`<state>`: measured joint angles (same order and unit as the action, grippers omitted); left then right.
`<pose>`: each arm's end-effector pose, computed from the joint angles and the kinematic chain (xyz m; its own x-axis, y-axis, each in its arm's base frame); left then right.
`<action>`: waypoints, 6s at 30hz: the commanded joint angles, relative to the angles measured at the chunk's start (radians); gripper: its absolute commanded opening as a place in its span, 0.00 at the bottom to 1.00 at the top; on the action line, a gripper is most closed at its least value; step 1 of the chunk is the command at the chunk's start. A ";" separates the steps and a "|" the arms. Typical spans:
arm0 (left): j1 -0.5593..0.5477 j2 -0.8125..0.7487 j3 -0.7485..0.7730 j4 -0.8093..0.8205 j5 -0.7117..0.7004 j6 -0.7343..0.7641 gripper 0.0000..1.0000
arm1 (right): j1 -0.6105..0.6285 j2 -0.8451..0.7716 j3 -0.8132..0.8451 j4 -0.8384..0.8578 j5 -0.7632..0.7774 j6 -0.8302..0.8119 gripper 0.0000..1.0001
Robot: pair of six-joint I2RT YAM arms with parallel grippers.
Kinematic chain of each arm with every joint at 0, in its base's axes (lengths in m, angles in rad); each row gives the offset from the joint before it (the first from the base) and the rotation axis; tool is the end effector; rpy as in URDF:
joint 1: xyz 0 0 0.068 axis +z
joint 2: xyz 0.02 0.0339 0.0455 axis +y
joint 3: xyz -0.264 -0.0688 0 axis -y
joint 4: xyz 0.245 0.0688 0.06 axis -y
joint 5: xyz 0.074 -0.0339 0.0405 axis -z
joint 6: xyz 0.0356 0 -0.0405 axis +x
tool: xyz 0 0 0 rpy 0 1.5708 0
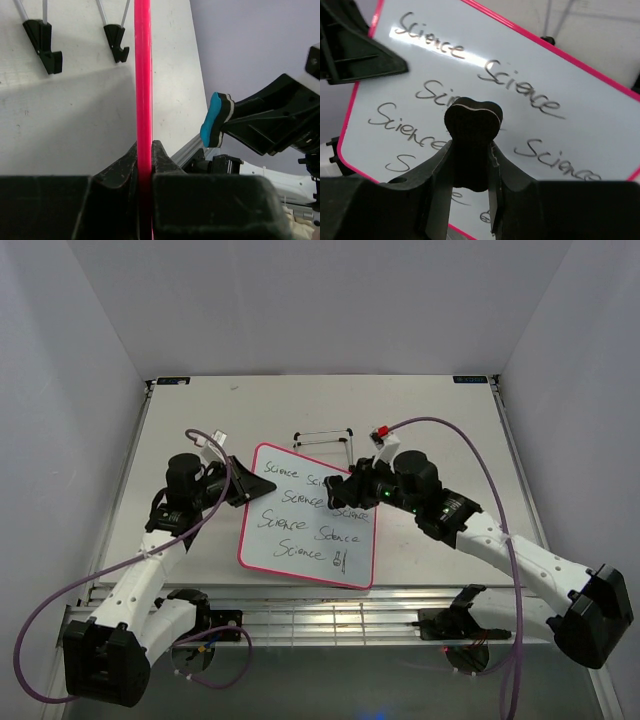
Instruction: Erase the whiteboard
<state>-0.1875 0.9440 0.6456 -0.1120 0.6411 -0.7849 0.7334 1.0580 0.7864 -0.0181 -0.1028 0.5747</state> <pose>0.2033 -0.0602 0.2717 -0.7637 -0.4316 -0.4801 0.2098 0.5373 -0.8169 0.1814 0.1684 0.3044 -0.5798 0.2054 -0.7884 -0.5049 0.6690 0.5455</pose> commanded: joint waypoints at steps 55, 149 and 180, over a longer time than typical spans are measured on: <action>-0.012 -0.047 0.016 0.239 0.189 -0.030 0.00 | 0.078 0.527 0.373 -0.214 -0.109 -0.497 0.18; -0.036 -0.021 0.006 0.248 0.181 0.019 0.00 | 0.121 0.698 0.678 -0.448 -0.084 -0.372 0.18; -0.040 -0.004 0.023 0.250 0.195 0.033 0.00 | 0.087 0.964 1.008 -0.727 0.183 -0.372 0.17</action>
<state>-0.1997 1.0065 0.6010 -0.1093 0.6533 -0.8021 0.8848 1.9610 1.8797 -0.6746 -0.0437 0.2184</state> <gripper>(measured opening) 0.178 0.307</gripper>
